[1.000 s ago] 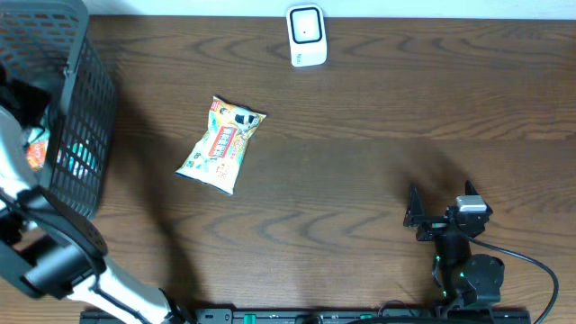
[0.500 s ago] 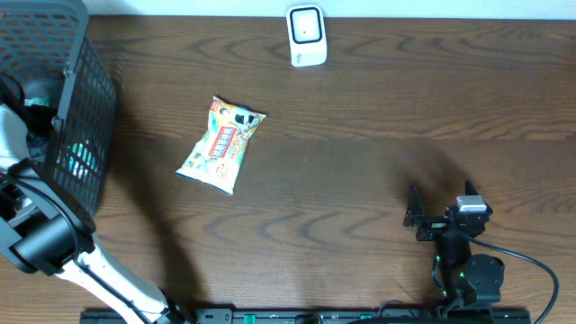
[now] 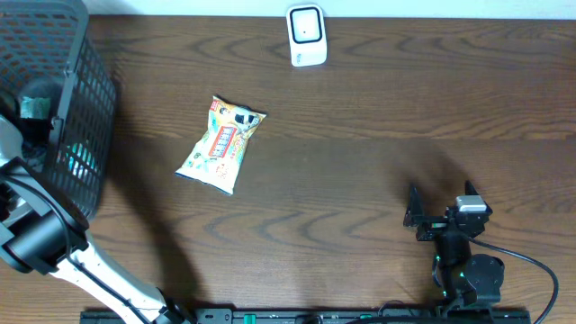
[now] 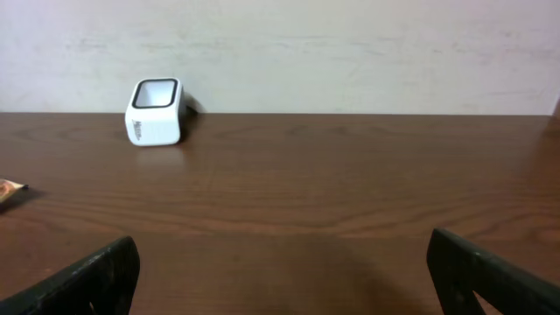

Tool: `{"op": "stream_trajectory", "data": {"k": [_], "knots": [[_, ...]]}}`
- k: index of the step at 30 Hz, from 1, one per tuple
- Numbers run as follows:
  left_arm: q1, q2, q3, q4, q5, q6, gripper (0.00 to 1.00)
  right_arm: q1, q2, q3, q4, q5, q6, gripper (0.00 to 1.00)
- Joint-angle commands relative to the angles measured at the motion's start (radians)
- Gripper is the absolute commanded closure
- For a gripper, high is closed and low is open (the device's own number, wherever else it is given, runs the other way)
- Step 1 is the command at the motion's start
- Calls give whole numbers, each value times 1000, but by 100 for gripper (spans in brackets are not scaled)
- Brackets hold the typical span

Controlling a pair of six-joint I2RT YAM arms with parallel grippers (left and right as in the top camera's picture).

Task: Scan the item barcode
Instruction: 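Reach the left gripper into the basket and grasp the orange tissue pack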

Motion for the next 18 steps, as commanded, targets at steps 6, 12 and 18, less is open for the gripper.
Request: {"op": "stream_trajectory", "data": {"k": [6, 12, 18], "knots": [[6, 31, -23, -18, -3, 79, 70, 3, -6, -1, -5, -6, 11, 1], [6, -11, -22, -80, 82, 79, 87, 3, -6, -1, -5, -6, 11, 1], [6, -146, -21, -122, 222, 79, 92, 3, -6, -2, -5, -6, 11, 1]]}}
